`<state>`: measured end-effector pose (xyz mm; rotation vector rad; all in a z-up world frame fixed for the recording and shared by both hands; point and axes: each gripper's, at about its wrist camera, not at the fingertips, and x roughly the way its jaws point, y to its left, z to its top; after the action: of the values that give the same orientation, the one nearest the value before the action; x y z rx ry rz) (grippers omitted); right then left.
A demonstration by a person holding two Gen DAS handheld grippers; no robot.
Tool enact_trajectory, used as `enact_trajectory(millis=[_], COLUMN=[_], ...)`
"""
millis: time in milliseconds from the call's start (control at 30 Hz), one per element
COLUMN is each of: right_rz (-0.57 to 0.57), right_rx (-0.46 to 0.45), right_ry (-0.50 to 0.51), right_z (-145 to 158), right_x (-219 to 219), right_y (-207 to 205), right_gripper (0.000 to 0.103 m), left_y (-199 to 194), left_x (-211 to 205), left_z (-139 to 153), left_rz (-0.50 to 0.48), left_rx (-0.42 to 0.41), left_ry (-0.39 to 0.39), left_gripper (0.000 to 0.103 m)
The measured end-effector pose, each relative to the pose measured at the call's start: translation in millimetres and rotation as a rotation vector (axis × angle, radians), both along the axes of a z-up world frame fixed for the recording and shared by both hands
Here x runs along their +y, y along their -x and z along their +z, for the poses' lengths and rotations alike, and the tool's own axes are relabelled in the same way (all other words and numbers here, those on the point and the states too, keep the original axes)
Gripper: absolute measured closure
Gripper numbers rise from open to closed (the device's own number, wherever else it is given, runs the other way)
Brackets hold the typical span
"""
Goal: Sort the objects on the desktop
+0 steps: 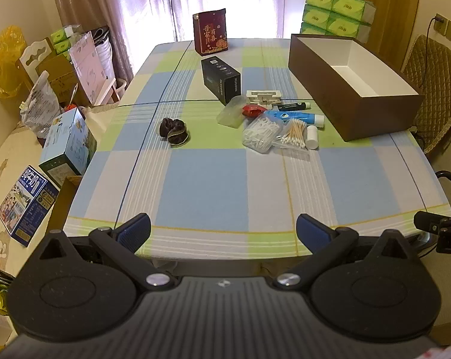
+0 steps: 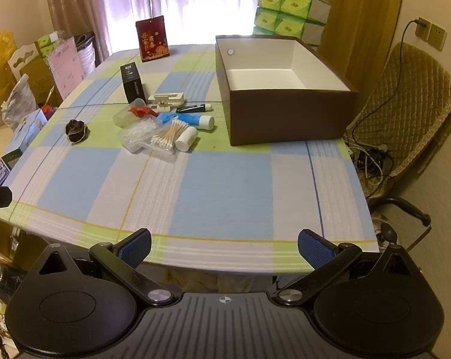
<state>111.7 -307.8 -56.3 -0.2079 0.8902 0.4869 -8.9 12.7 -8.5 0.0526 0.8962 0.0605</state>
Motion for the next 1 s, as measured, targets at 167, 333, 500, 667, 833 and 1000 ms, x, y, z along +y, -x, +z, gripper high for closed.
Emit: enact_trajectory(millis=[167, 333, 500, 667, 833, 1000], right_rz=[0.0, -0.002, -0.003, 0.0, 0.002, 0.006], right_rx=[0.004, 0.006, 0.007, 0.005, 0.003, 0.005], right_ry=[0.003, 0.005, 0.004, 0.007, 0.01, 0.012], right_z=[-0.4, -1.3, -1.4, -0.8, 0.0, 0.1], right_x=[1.5, 3.3, 3.9, 7.2, 10.9, 11.1], right_y=[-3.1, -5.3, -6.1, -7.5, -10.3, -10.6], right_gripper=[0.002, 0.002, 0.002, 0.002, 0.002, 0.002], left_y=[-2.1, -4.9, -7.7, -10.3, -14.7, -17.9], left_x=[0.2, 1.5, 3.2, 5.8, 8.8, 11.8], left_z=[-1.3, -2.8, -4.8, -4.9, -5.9, -6.6], left_rz=[0.0, -0.001, 0.0, 0.002, 0.004, 0.002], left_rx=[0.003, 0.008, 0.01, 0.011, 0.009, 0.009], left_ry=[0.0, 0.001, 0.002, 0.004, 0.007, 0.008], left_gripper=[0.001, 0.001, 0.001, 0.001, 0.001, 0.001])
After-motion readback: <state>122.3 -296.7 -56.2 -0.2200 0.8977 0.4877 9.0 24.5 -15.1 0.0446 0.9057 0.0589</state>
